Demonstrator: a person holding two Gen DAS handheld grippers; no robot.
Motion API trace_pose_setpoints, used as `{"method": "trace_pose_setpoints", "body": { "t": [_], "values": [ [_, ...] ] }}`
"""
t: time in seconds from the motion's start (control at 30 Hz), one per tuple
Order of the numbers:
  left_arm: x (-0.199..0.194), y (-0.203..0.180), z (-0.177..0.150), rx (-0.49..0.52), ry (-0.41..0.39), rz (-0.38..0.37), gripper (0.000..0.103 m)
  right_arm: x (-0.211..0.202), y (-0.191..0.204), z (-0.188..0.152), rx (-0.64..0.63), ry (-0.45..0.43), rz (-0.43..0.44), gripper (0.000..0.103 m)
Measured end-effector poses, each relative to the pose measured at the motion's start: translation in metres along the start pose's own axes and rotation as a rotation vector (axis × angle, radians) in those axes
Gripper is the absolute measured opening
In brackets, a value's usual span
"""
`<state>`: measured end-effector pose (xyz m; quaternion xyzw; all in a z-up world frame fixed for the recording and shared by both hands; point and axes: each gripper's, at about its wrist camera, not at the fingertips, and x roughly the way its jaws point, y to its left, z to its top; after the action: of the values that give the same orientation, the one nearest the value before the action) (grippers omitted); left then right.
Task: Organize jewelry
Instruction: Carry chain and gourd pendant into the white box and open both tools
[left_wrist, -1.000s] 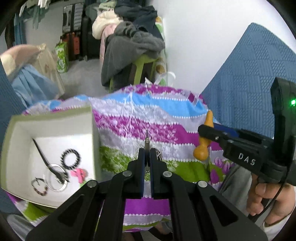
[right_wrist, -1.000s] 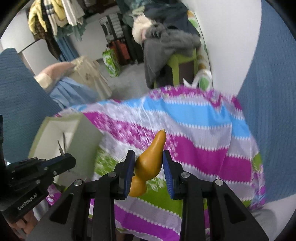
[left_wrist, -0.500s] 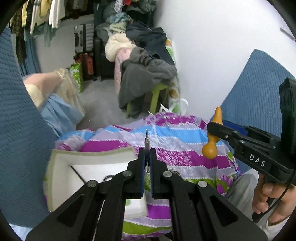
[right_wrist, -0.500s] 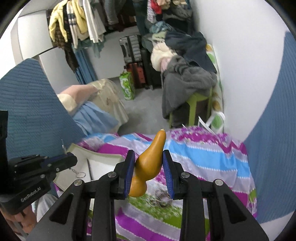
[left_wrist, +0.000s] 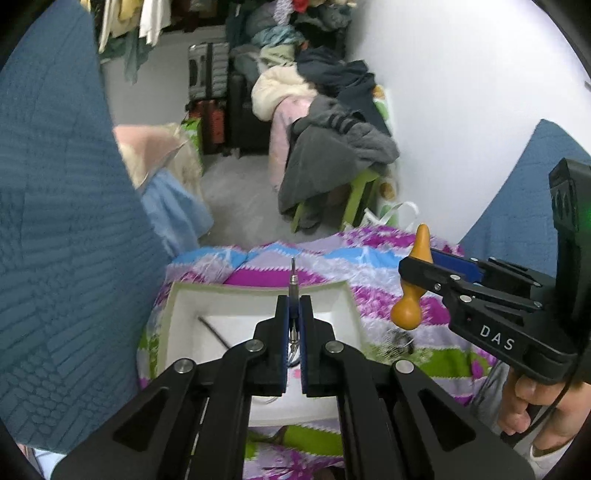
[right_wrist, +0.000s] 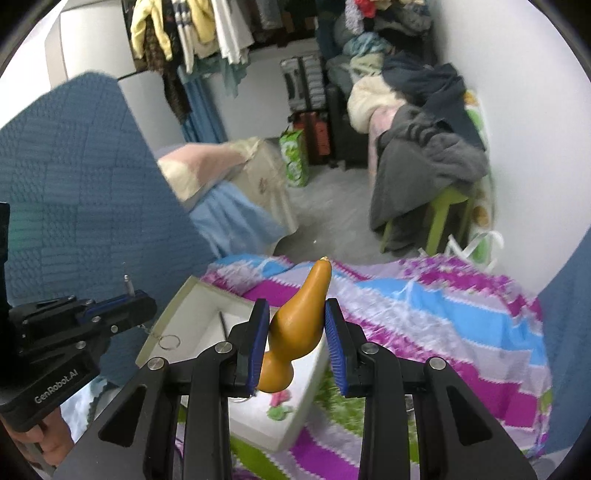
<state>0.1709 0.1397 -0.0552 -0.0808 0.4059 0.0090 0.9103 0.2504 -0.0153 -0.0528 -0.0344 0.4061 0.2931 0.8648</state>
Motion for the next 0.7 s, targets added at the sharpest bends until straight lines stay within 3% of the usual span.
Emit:
{"method": "trace_pose_setpoints", "body": {
  "t": [0.37,0.7],
  "values": [
    [0.048,0.053,-0.039,-0.09,0.114,0.006,0.004,0.065,0.029,-0.037,-0.046,0.157,-0.004,0.028],
    [0.083,0.062,-0.067,-0.117,0.189,-0.014,0.004,0.096,0.037,-0.057,-0.072,0.217,-0.011,0.028]
  ]
}}
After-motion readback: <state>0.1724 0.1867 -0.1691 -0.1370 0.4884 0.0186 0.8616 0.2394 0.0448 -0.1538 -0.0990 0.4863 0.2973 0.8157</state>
